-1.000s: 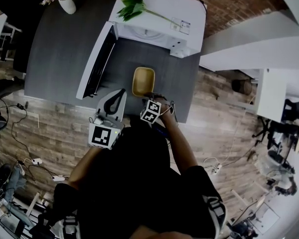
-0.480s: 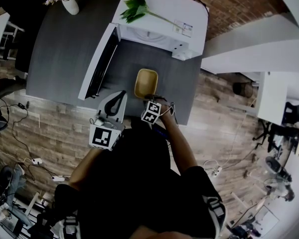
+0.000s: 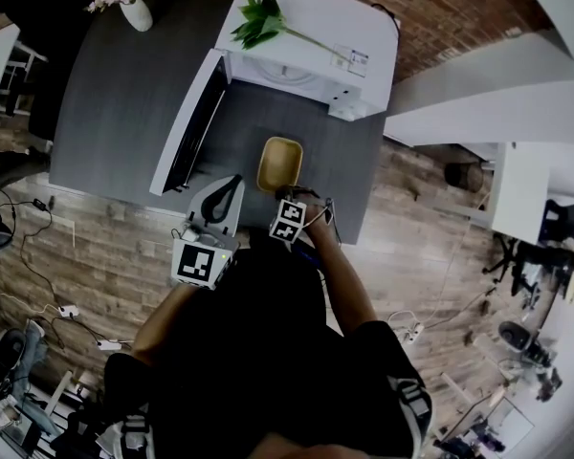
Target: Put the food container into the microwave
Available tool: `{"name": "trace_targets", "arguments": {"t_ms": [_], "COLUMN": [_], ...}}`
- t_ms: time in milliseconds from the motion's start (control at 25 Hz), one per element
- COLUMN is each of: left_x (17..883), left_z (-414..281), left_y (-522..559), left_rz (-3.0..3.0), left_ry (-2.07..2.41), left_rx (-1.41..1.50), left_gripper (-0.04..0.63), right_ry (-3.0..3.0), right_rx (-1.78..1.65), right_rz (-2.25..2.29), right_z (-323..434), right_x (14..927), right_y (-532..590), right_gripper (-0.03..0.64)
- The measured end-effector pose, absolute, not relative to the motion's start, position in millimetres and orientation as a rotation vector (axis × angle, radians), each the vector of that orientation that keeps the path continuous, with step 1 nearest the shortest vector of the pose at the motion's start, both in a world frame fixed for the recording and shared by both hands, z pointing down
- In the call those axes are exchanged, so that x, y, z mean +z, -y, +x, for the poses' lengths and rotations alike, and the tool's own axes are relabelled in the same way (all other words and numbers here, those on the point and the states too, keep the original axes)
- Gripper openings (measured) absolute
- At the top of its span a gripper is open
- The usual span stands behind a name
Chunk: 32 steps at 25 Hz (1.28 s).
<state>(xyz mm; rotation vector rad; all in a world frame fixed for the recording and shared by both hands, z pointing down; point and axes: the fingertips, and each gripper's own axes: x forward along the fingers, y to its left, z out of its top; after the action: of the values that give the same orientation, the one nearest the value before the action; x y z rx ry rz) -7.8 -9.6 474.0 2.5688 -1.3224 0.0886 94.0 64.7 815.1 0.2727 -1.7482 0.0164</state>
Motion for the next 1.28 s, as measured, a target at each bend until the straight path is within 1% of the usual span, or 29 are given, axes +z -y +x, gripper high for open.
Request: {"name": "trace_targets", "arguments": {"t_ms": [280, 840, 1280], "left_x": [473, 466, 458], "left_z": [-6, 7, 28], "left_y": [13, 12, 2], "left_rz": [2.564, 2.557, 2.57], "left_ry": [1.322, 1.348, 1.462], "left_rx": [0.085, 0.056, 0.074], "left_gripper": [0.031, 0.032, 0.032], "right_ry": [1.797, 1.799, 1.836], "right_rx": [0.037, -0.045, -0.137], "right_rz": [0.307, 0.348, 0.345], "right_z": [91, 106, 123], "right_x": [799, 766, 738], "right_y": [-62, -54, -50], "right_gripper": [0.037, 0.035, 0.035]}}
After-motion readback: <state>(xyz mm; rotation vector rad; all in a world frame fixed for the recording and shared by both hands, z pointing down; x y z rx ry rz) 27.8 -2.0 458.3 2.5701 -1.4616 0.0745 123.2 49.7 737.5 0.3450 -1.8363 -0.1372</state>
